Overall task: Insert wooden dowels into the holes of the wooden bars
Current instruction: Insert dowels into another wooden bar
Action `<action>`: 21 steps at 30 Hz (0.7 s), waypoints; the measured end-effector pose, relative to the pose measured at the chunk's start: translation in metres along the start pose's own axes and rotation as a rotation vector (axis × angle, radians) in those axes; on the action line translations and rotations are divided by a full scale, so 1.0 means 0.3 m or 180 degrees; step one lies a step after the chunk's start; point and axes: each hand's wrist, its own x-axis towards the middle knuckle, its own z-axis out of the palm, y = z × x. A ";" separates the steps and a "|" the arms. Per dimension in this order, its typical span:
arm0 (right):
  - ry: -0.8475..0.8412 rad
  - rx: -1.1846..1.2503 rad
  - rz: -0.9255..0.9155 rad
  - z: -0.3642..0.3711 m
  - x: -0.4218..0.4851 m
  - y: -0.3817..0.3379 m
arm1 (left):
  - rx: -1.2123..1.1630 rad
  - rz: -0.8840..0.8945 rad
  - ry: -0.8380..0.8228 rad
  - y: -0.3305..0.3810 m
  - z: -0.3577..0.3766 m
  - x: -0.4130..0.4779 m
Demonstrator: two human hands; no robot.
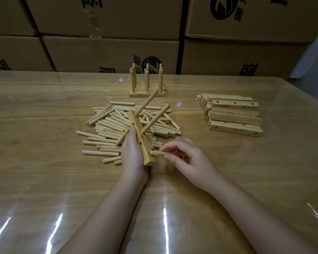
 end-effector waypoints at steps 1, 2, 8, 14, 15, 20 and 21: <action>-0.0002 0.0018 0.0002 0.002 -0.001 -0.001 | 0.0010 0.0007 0.0006 0.000 -0.001 0.000; 0.0007 0.0019 -0.0003 0.003 -0.002 -0.002 | 0.0018 0.0026 0.0003 0.001 -0.002 -0.001; 0.0174 -0.0341 -0.0216 -0.002 0.003 -0.012 | 0.0433 0.0286 -0.0124 -0.001 -0.006 -0.008; 0.0319 -0.0832 -0.0455 -0.005 0.003 -0.020 | 0.0557 0.0363 -0.0176 0.000 -0.007 -0.008; 0.0326 -0.0903 -0.0485 -0.007 0.003 -0.022 | 0.0545 0.0368 -0.0163 0.000 -0.006 -0.009; 0.0333 -0.1164 -0.0595 -0.016 0.002 -0.031 | 0.0512 0.0346 -0.0129 -0.003 0.000 -0.009; 0.0334 -0.1218 -0.0627 -0.017 0.001 -0.034 | 0.0523 0.0352 -0.0135 -0.003 0.000 -0.009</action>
